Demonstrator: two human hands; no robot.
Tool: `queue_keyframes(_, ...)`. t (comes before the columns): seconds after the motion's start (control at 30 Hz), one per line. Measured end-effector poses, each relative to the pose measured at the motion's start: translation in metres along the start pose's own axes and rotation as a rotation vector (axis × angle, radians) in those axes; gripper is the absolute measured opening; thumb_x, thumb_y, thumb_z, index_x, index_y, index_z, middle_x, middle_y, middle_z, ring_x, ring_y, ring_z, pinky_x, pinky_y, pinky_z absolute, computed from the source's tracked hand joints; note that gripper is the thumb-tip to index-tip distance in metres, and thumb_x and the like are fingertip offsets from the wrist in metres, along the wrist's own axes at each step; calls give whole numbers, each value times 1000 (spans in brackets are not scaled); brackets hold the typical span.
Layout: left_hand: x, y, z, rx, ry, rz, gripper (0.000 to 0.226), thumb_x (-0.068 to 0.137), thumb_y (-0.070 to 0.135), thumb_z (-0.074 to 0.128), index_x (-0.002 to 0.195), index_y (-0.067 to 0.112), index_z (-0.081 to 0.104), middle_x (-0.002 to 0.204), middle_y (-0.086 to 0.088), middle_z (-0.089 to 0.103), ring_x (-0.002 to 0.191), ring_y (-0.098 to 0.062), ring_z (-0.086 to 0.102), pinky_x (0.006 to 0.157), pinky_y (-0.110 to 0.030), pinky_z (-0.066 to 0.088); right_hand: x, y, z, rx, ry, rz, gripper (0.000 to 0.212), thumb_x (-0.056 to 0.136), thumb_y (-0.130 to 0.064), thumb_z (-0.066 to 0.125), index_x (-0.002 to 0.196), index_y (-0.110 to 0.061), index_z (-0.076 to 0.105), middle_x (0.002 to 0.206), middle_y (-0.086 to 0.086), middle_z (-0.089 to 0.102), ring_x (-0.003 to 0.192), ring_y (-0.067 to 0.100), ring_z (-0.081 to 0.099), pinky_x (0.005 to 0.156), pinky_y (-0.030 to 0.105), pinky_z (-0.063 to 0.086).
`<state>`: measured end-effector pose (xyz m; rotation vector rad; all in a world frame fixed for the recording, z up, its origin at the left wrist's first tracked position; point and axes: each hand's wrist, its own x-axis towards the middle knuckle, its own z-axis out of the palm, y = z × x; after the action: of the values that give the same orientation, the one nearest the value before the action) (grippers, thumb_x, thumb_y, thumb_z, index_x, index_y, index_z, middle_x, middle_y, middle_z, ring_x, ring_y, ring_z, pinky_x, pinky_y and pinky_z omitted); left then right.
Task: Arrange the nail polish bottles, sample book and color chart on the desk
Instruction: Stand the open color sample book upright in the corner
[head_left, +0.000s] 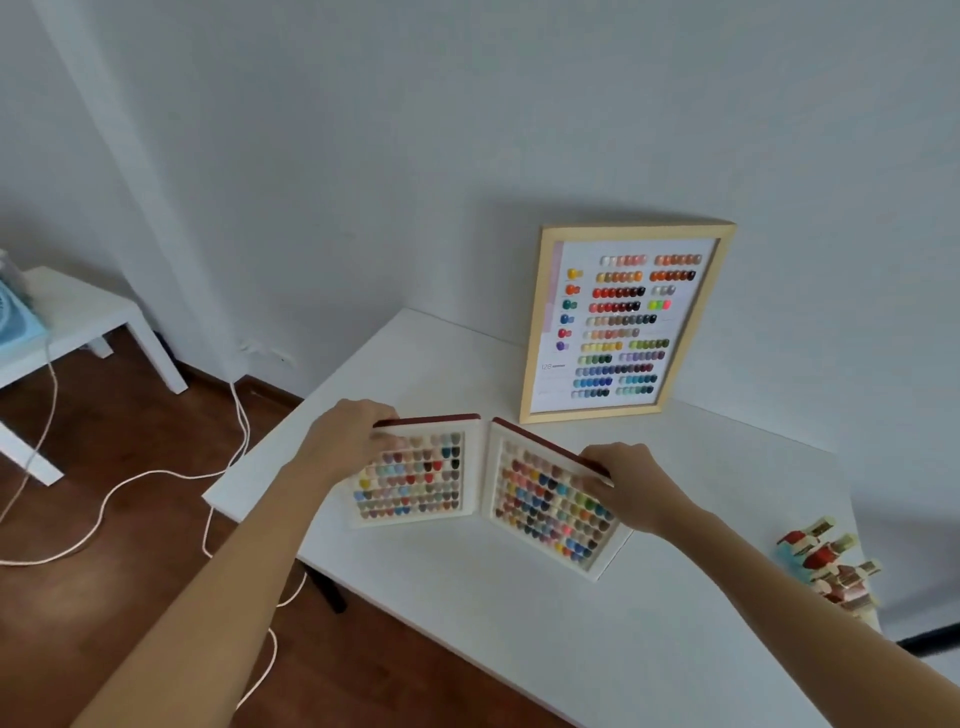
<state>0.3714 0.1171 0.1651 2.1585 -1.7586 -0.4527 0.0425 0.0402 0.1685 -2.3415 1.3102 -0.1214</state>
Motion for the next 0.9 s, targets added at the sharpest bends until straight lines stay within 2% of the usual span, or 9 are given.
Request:
queue_keyframes(0.13,9,-8,2,15,49,14,10,85,35,63,94,30,65,82,12,65,72,-11,63,60,-21,40,15,1,-9,-29,-9,-45,14,92,-22,55,101,-17,64,82,-8,64,71,9,63,68,19,51)
queue_keyframes(0.27,25,-19,-4,41,79,-19,8,86,33,63,93,32,64,79,14,62,72,-11,62,59,-22,39,47,-2,-14,-41,-13,-98,15,92,-23,57,101,-16,65,80,-9,62,66,2,58,58,11,39)
queue_keyframes(0.37,35,-34,-11,67,118,-68,8,85,36,62,92,33,64,74,15,60,71,-12,61,55,-22,38,75,-10,-13,-35,-28,-140,15,92,-22,56,101,-14,65,82,-7,64,69,7,62,60,11,42)
queue_keyframes(0.53,51,-63,-29,89,242,-146,23,85,36,64,105,25,66,95,2,72,87,-24,66,71,-30,47,130,-38,-11,-16,-17,-208,15,93,-20,54,101,-13,64,86,-2,67,69,12,65,58,10,45)
queue_keyframes(0.63,65,-85,-43,120,278,-192,22,86,35,62,105,25,65,94,1,72,78,-21,63,68,-29,44,164,-60,-6,-20,-5,-245,17,94,-22,53,104,-14,63,86,-6,62,68,11,61,59,10,41)
queue_keyframes(0.7,76,-100,-53,131,284,-210,20,86,34,61,103,26,65,90,4,71,71,-17,59,67,-30,49,188,-75,-2,-12,3,-252,17,94,-21,53,104,-13,63,90,-3,65,69,10,59,62,11,40)
queue_keyframes(0.83,99,-129,-70,169,300,-226,16,87,30,59,101,28,64,73,11,59,61,-12,53,60,-26,45,230,-104,8,-4,19,-229,19,93,-21,53,107,-13,64,97,1,68,74,12,60,72,20,47)
queue_keyframes(0.9,111,-142,-77,184,307,-239,16,87,26,58,101,29,65,72,11,58,60,-12,52,59,-25,42,248,-116,11,-10,17,-218,20,93,-22,53,109,-14,63,99,1,68,77,12,60,73,21,47)
